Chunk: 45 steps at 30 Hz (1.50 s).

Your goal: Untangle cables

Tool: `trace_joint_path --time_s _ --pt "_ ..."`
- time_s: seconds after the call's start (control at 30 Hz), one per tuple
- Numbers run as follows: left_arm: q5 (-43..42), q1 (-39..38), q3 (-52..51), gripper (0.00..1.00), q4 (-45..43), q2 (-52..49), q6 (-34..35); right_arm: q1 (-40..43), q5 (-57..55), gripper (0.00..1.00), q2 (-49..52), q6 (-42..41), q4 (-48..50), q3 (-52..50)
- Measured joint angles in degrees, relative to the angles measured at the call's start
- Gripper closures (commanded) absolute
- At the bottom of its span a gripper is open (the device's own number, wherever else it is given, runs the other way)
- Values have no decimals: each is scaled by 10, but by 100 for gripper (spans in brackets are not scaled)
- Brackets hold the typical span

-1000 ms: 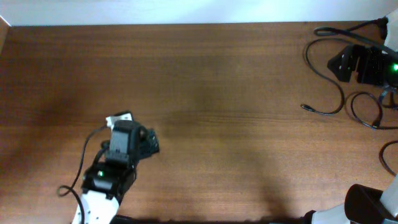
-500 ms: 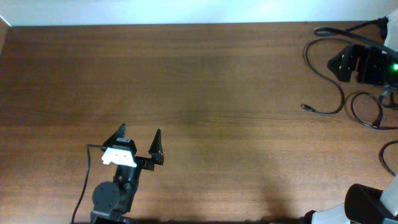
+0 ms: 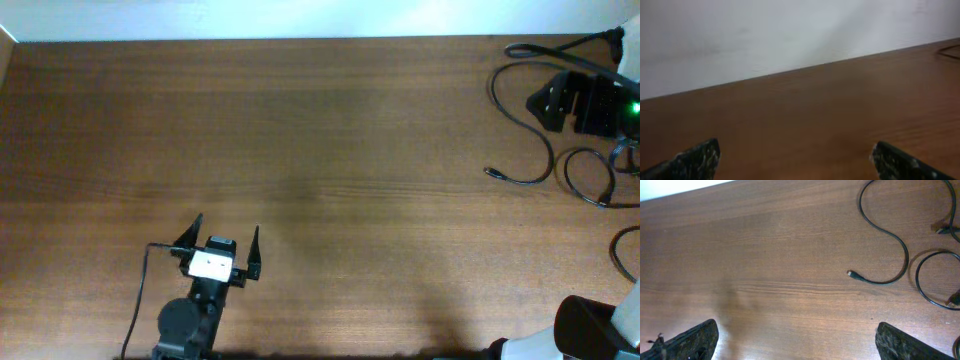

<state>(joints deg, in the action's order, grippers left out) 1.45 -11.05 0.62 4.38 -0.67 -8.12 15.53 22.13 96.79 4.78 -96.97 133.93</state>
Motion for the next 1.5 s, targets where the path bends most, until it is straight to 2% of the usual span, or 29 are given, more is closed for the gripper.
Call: trace_joint_path --time_s 0.13,0.23,0.3,1.5 --pt "0 0 0 1 0 0 20 0 0 1 0 0 0 0" --pt "-1 27 0 1 -55 0 64 0 0 1 0 0 0 0" --pt "0 47 3 1 -9 2 80 0 0 1 0 0 0 0" --pt "0 48 2 1 3 0 80 0 0 1 0 0 0 0"
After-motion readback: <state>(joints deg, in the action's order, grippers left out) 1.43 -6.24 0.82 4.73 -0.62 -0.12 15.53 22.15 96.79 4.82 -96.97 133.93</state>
